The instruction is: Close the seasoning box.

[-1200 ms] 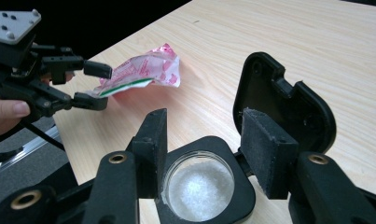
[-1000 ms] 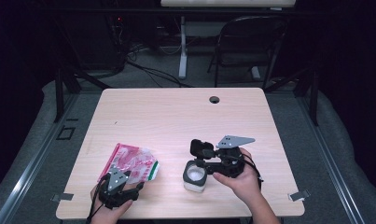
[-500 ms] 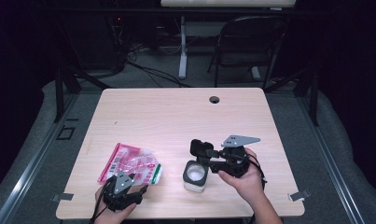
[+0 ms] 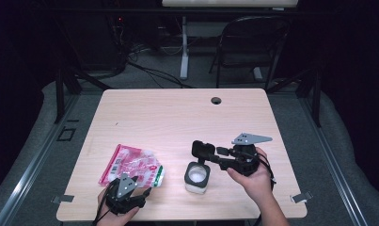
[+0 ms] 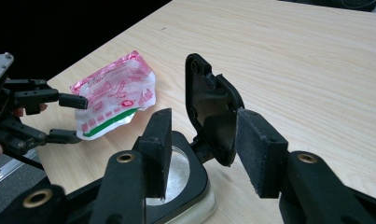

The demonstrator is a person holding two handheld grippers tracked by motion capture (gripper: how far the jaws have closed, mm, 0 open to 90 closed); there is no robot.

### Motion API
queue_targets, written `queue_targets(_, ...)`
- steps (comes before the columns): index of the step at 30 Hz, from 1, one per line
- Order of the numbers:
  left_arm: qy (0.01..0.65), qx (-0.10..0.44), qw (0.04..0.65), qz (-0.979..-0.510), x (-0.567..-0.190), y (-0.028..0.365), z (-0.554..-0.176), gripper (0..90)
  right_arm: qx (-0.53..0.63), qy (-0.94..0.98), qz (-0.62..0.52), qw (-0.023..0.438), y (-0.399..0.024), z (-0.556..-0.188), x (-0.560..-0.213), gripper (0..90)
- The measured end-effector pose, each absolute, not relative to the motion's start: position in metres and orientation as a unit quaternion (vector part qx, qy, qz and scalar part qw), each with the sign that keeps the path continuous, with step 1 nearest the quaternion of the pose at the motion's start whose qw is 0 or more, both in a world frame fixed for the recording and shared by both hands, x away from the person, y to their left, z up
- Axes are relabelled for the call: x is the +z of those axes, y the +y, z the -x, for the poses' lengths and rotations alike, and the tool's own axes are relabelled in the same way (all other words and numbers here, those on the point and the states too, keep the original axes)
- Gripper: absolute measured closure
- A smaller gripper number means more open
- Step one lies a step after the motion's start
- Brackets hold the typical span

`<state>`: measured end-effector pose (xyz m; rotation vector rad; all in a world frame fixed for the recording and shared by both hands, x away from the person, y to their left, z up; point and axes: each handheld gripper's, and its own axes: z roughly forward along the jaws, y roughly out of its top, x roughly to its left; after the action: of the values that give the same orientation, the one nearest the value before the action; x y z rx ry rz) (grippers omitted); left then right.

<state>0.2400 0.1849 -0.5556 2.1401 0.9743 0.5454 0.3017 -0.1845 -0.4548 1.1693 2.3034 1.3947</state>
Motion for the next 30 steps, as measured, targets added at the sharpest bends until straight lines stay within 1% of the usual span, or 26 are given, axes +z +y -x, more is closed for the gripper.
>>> queue_targets(8,0.369,0.207,0.36,-0.831,-0.554,0.18,-0.237,35.1,0.468,0.779,-0.402,0.112,-0.185,-0.306,-0.459,49.9)
queue_targets(16,0.365,0.206,0.364,-0.832,-0.553,0.177,-0.232,34.1,0.461,0.782,-0.404,0.115,-0.181,-0.312,-0.465,47.1)
queue_targets(22,0.366,0.204,0.369,-0.83,-0.551,0.178,-0.228,34.1,0.456,0.782,-0.408,0.118,-0.178,-0.318,-0.471,46.9)
queue_targets(25,0.367,0.206,0.37,-0.828,-0.551,0.178,-0.227,34.1,0.453,0.782,-0.413,0.112,-0.178,-0.323,-0.475,50.6)
queue_targets(30,0.369,0.203,0.371,-0.827,-0.55,0.179,-0.225,34.1,0.446,0.789,-0.407,0.113,-0.175,-0.325,-0.476,62.3)
